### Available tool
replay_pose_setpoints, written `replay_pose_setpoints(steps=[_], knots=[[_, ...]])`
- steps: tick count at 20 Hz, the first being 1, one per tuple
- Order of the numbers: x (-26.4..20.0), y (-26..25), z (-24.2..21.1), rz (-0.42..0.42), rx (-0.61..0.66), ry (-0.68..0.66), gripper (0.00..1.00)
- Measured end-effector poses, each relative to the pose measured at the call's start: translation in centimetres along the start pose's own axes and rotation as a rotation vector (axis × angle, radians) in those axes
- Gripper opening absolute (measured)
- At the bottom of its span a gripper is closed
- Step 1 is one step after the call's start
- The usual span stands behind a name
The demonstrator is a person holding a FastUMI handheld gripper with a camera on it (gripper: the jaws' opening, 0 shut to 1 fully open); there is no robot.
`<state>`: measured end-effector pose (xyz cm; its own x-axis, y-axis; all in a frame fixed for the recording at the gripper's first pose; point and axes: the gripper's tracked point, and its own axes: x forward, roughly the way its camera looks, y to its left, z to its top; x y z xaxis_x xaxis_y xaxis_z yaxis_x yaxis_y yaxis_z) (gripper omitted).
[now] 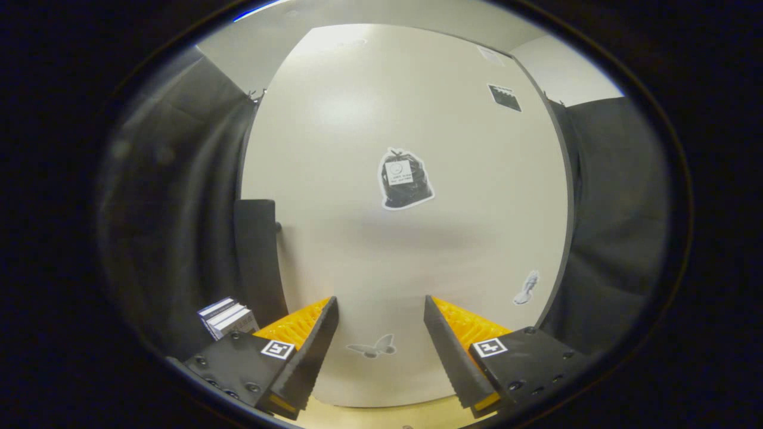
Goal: Open the shoe cabinet door, grab the shoes and put them into the shoe cabinet, then close the shoe cabinet door.
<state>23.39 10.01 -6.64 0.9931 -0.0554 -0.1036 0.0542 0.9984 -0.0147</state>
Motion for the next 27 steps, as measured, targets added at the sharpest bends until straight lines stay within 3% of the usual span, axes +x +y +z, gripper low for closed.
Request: replay_pose_setpoints(steps=[12,15,20,27], knots=[[0.2,-0.2,-0.3,0.000,-0.001,0.003,0.93],[-0.8,-2.2,0.3,-0.007,0.008,-0.006,0.93],[-7.6,-4.8,1.4,0.038,0.052,-0.015,0.94],[-15.7,-7.6,2.7,0.068,-0.012,-0.042,0.94]])
